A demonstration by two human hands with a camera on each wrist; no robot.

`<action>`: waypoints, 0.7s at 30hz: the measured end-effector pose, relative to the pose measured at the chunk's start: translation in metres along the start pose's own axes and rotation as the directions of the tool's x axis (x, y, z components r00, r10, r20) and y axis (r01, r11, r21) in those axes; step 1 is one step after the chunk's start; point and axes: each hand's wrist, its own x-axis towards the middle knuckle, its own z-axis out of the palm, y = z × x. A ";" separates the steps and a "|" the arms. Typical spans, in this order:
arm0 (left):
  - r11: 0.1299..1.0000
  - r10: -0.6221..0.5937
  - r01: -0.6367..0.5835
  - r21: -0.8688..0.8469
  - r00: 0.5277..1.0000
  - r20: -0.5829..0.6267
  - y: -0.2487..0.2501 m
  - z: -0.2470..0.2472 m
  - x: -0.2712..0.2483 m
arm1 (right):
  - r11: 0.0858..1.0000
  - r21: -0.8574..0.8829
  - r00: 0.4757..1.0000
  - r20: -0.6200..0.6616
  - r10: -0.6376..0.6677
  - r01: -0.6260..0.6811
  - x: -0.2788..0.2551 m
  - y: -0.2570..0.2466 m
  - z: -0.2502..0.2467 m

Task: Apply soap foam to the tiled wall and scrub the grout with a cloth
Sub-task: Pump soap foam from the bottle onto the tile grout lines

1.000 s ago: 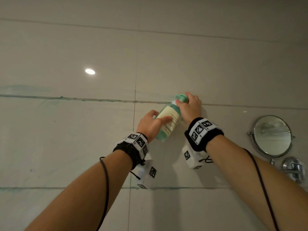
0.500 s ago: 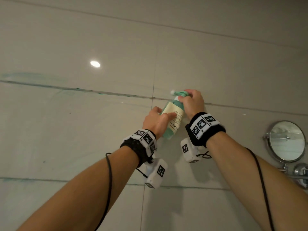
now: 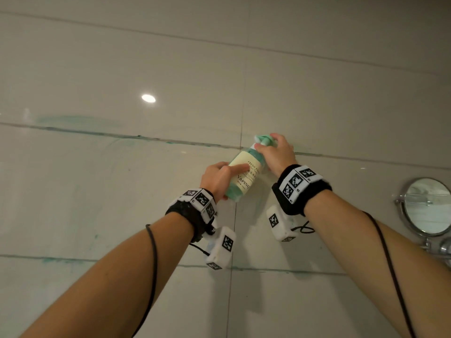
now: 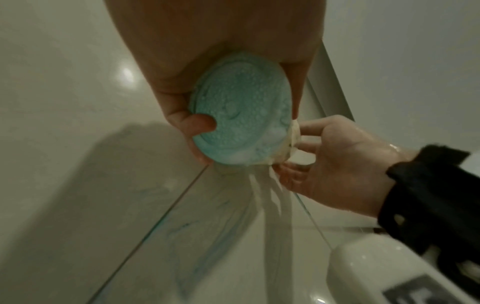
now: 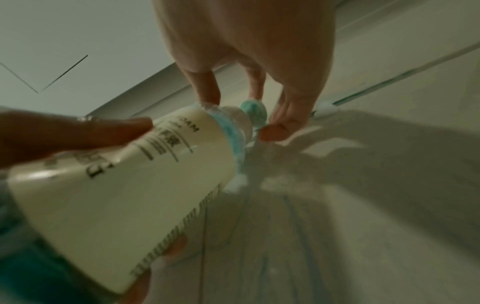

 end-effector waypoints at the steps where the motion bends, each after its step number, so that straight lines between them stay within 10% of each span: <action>1: 1.000 -0.008 0.008 -0.005 1.000 0.003 0.000 -0.003 -0.001 | 0.997 0.049 0.998 0.034 0.057 -0.059 -0.003 -0.003 0.002; 6: 0.999 -0.038 0.040 -0.025 0.998 0.042 -0.001 -0.017 -0.004 | 0.924 0.281 0.961 0.166 0.221 -0.261 -0.009 -0.016 0.015; 14: 0.934 0.151 -0.152 0.324 0.988 0.028 -0.008 -0.041 -0.008 | 0.930 0.303 0.978 0.105 0.183 -0.206 -0.008 -0.028 0.044; 21: 0.975 0.146 -0.136 0.178 0.988 -0.044 -0.018 -0.072 0.002 | 0.943 0.308 0.992 0.041 0.119 -0.126 -0.012 -0.028 0.079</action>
